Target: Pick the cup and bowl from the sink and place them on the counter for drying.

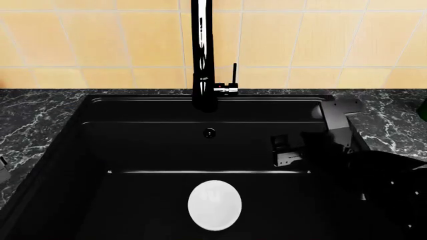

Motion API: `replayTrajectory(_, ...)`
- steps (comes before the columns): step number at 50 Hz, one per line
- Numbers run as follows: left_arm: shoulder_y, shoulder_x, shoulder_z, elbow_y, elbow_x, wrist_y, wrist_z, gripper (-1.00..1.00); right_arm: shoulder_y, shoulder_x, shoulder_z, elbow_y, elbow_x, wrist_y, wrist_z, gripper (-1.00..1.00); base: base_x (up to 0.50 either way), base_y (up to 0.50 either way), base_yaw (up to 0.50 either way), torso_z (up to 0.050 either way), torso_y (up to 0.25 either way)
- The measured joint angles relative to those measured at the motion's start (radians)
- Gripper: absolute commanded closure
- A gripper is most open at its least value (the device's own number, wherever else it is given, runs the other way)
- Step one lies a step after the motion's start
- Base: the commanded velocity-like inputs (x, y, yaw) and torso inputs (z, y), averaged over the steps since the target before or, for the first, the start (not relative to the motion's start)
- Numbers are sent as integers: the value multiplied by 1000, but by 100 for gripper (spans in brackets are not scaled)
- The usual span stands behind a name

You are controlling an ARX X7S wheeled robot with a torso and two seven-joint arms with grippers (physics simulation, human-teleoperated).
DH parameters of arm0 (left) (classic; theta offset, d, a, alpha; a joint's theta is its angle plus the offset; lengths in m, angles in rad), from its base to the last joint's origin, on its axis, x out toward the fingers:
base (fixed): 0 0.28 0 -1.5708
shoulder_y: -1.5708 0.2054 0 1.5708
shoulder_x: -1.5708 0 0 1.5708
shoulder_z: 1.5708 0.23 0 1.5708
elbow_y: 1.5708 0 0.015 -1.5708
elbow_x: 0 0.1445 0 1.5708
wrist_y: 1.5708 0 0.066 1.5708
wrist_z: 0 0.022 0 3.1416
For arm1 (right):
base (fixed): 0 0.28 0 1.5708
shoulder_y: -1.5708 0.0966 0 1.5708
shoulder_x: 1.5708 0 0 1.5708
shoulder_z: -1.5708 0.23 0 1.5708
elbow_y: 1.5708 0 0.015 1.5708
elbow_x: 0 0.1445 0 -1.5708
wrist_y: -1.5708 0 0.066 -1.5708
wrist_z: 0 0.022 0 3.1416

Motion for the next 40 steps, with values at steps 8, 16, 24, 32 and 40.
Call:
replayTrajectory(8, -32, -11, 8, 18, -11, -25, -13, -100, 1, 1, -1, 0, 1, -1, 1, -100, 0, 0, 0, 0, 0)
replayTrajectory(16, -59, -17, 12, 36, -30, -44, -21, -100, 5, 0, -4, 3, -1, -3, 3, -100, 0, 0, 0, 0, 0)
replayTrajectory(24, -80, -21, 5, 63, -62, -63, -30, -100, 10, -1, -1, 1, 5, 1, 11, -100, 0, 0, 0, 0, 0)
replayTrajectory(32, -140, -38, 0, 103, -128, -111, -60, -100, 11, -2, 1, -2, 10, 3, 15, -100, 0, 0, 0, 0, 0)
replayTrajectory(40, -249, -55, 20, 127, -218, -178, -126, -100, 10, 0, 7, -8, 20, 6, 20, -100, 0, 0, 0, 0, 0)
